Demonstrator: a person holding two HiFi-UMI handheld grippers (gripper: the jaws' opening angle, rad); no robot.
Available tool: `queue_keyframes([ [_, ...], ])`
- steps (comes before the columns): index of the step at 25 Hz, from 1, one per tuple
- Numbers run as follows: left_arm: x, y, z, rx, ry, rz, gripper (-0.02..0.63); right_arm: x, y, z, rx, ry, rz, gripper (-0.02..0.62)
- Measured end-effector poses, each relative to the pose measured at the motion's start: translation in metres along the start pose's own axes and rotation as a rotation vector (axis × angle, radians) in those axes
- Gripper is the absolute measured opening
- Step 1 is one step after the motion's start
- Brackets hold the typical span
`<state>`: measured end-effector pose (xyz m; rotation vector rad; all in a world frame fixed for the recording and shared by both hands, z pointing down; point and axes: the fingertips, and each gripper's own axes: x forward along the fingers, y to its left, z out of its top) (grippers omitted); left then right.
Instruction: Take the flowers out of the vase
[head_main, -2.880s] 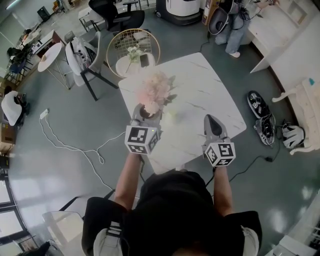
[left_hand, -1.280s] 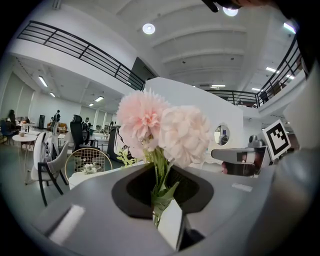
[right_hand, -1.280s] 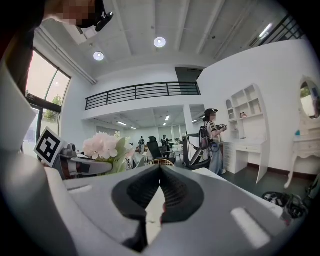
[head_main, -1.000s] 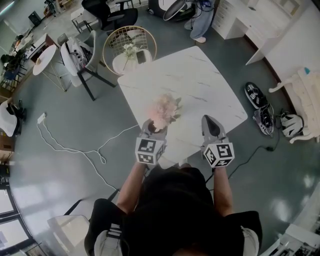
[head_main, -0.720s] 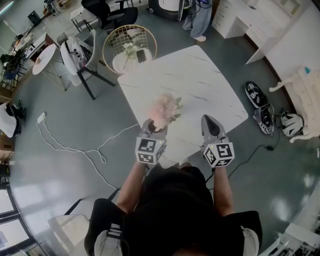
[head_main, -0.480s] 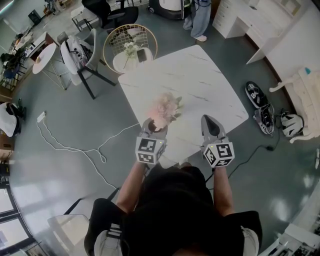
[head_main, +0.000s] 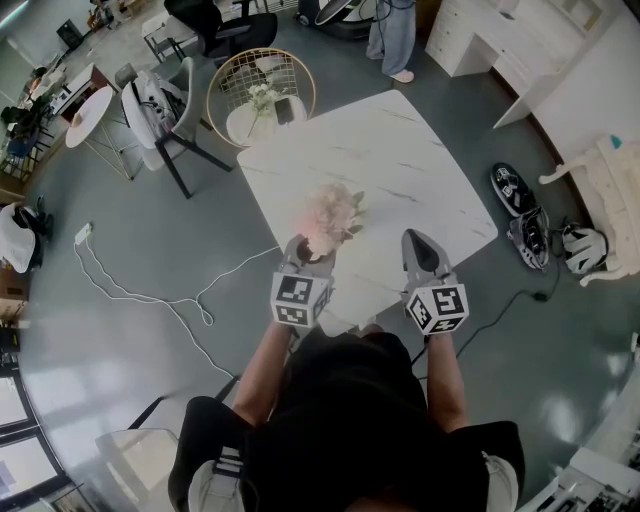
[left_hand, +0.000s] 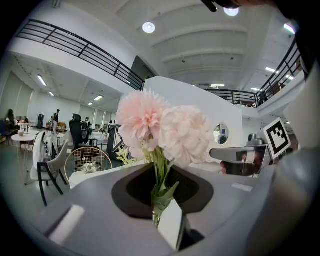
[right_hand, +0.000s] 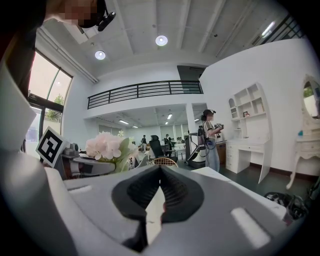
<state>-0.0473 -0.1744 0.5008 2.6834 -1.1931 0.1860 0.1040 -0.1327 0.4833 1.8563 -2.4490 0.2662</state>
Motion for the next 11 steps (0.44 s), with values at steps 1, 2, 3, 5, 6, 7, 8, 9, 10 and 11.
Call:
queue_keyframes([
  [1,0.0000,0.0001,0.0001,0.001,-0.001,0.000,0.074,0.0001,0.0002,0.0000,0.000,0.000,0.000,0.003],
  [2,0.0002,0.0000,0.0001,0.002,-0.001,-0.001,0.074,0.0000,0.0000,0.0000,0.000,0.001,0.000,0.003],
  [3,0.0004,-0.0002,0.0003,0.002,0.000,-0.002,0.074,0.0000,-0.0002,0.0003,0.000,0.001,0.000,0.003],
  [5,0.0008,-0.0004,0.0009,0.001,0.003,-0.001,0.074,0.0001,-0.0008,0.0009,-0.001,0.001,0.001,0.003],
  [6,0.0009,-0.0008,0.0012,0.000,0.005,-0.001,0.074,0.0000,-0.0012,0.0013,-0.002,0.001,0.002,0.003],
  [7,0.0008,-0.0014,0.0013,-0.001,0.007,-0.001,0.074,-0.0002,-0.0014,0.0018,-0.002,0.001,0.002,0.003],
  [8,0.0007,-0.0020,0.0012,-0.002,0.009,-0.001,0.074,-0.0008,-0.0016,0.0022,-0.001,0.001,0.002,0.003],
  [9,0.0004,-0.0027,0.0014,-0.002,0.009,-0.001,0.074,-0.0014,-0.0017,0.0026,0.000,0.000,0.001,0.003],
  [10,0.0000,-0.0035,0.0019,-0.002,0.009,-0.001,0.074,-0.0021,-0.0016,0.0030,0.000,0.000,0.001,0.003],
  [11,-0.0004,-0.0043,0.0024,-0.002,0.008,-0.001,0.074,-0.0028,-0.0015,0.0034,0.001,0.000,0.001,0.003],
])
